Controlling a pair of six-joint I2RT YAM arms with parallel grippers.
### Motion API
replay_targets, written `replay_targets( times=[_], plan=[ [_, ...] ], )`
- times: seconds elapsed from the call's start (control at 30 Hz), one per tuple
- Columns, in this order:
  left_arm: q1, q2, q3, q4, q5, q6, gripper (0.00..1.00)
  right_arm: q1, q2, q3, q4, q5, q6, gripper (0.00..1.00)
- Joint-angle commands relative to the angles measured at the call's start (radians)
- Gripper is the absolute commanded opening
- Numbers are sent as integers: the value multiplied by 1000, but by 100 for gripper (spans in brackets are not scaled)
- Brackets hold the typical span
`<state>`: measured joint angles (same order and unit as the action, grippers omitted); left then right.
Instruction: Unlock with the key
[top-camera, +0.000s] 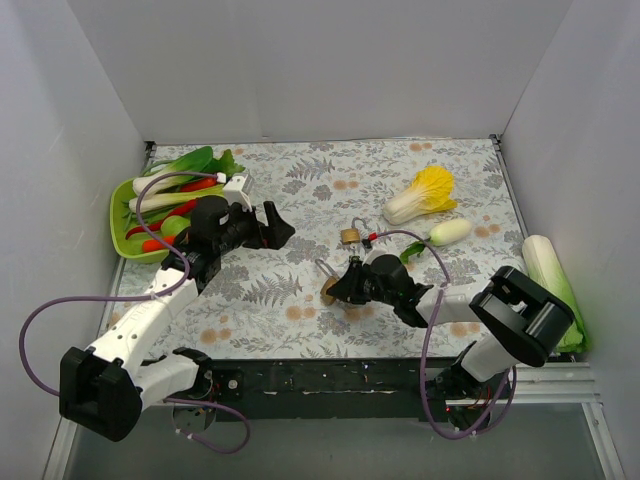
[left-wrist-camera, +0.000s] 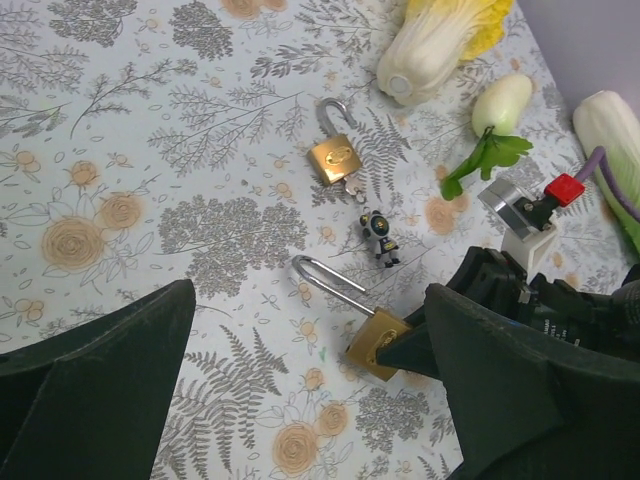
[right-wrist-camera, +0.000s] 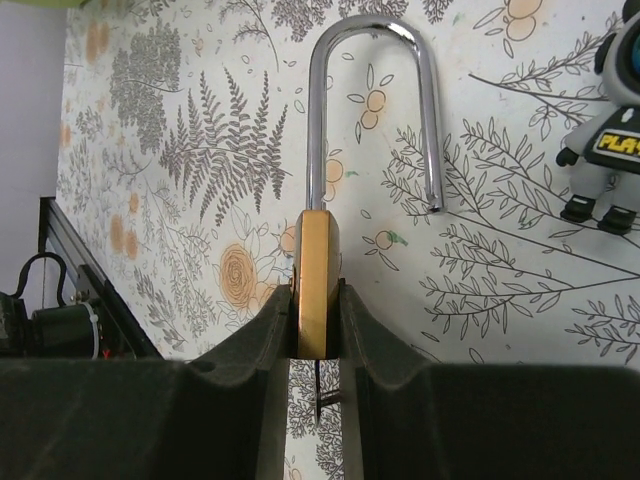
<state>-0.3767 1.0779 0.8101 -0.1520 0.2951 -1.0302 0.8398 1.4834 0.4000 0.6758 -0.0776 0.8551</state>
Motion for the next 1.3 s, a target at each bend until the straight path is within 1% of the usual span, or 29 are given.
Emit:
replay_targets(
  times=[0.0, 0.2, 0.33, 0.4, 0.43, 0.5, 0.53, 0.57, 0.6, 0.63, 0.73, 0.8, 0.83, 0.87, 0.9, 0.93, 1.03, 1.07, 1.17, 1.27],
  plan=[
    [2, -32, -15, -17, -66, 73, 98, 4, 46, 68, 91, -20, 53, 1],
    [5, -30, -19, -27, -71, 73, 98, 22, 120, 94, 94, -19, 101, 1],
    [5, -36, -20, -29, -71, 73, 98, 38, 156, 144, 30, -5, 91, 1],
    [5, -39, -22, -31, -73, 74, 98, 41, 164, 172, -31, 8, 76, 15],
    [5, -41, -22, -34, -73, 73, 98, 44, 164, 177, -48, 19, 68, 30],
    [5, -42, -23, -35, -71, 75, 98, 47, 147, 177, -79, 51, 42, 41],
    [4, -44, -25, -34, -73, 73, 98, 50, 138, 172, -106, 64, 33, 50],
    [4, -45, -25, -35, -71, 73, 98, 51, 120, 171, -120, 71, 22, 55],
    [5, -45, -25, -34, -71, 73, 98, 51, 111, 171, -134, 103, 9, 57],
    [4, -47, -25, -35, -73, 73, 98, 54, 101, 178, -171, 113, -17, 64],
    [4, -50, -25, -35, -76, 73, 98, 64, 69, 194, -222, 145, -89, 69],
    [5, -56, -29, -32, -82, 71, 98, 77, 42, 221, -295, 182, -135, 71],
    [5, -59, -31, -31, -88, 70, 98, 82, 17, 244, -359, 199, -193, 72],
    [5, -64, -32, -31, -94, 70, 98, 85, 5, 255, -386, 235, -224, 78],
    [5, -65, -34, -29, -96, 68, 98, 91, -6, 263, -409, 248, -264, 82],
    [7, -64, -32, -29, -97, 70, 98, 91, -24, 284, -451, 255, -333, 83],
    [5, -65, -34, -29, -99, 70, 98, 93, -38, 321, -496, 231, -460, 85],
    [7, -65, -34, -29, -100, 68, 98, 93, -34, 351, -531, 204, -538, 85],
    [5, -62, -34, -31, -100, 68, 98, 94, 3, 402, -599, 151, -625, 85],
    [5, -58, -34, -29, -97, 70, 98, 96, 34, 439, -640, 121, -645, 85]
  ],
)
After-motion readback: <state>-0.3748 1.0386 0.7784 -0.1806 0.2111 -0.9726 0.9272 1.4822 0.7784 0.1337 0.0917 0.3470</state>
